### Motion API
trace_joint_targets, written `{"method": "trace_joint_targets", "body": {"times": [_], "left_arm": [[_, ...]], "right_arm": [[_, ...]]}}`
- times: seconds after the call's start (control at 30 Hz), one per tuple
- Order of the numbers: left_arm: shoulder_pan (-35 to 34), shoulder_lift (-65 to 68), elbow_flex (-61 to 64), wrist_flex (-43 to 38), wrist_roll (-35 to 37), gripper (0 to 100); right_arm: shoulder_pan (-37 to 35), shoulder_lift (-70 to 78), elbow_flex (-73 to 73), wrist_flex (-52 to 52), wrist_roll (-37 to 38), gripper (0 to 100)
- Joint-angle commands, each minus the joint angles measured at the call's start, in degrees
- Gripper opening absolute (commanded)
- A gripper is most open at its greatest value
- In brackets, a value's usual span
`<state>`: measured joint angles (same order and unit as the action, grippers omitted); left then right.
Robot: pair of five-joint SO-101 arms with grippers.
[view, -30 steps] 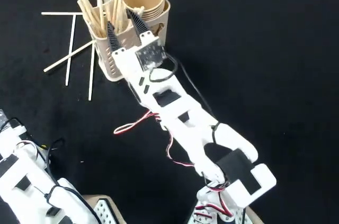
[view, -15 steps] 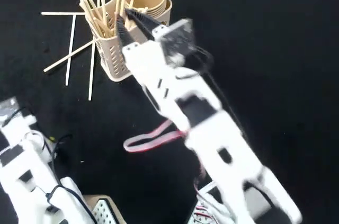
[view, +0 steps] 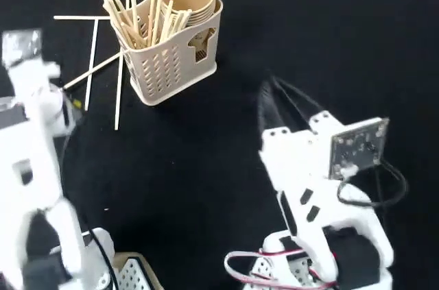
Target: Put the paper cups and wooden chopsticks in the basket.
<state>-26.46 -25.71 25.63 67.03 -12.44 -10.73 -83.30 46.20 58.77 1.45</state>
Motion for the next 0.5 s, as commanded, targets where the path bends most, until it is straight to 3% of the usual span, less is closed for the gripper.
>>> {"method": "trace_joint_targets", "body": {"times": [0.0,0.13,0.27,0.47], "left_arm": [[3.3,22.68,-22.9,0.79,-2.73,22],[4.62,41.05,-41.45,5.8,-6.77,22],[5.23,57.58,-62.2,13.8,-6.95,22],[5.32,79.21,-91.91,21.1,-7.21,22]], "right_arm": [[2.64,-4.97,8.22,4.22,-0.35,1.2],[2.46,-8.92,22.29,1.76,-0.44,1.2],[2.73,-11.91,36.0,-7.91,-0.44,1.2],[2.55,-17.19,43.47,-11.69,-0.35,1.2]]}}
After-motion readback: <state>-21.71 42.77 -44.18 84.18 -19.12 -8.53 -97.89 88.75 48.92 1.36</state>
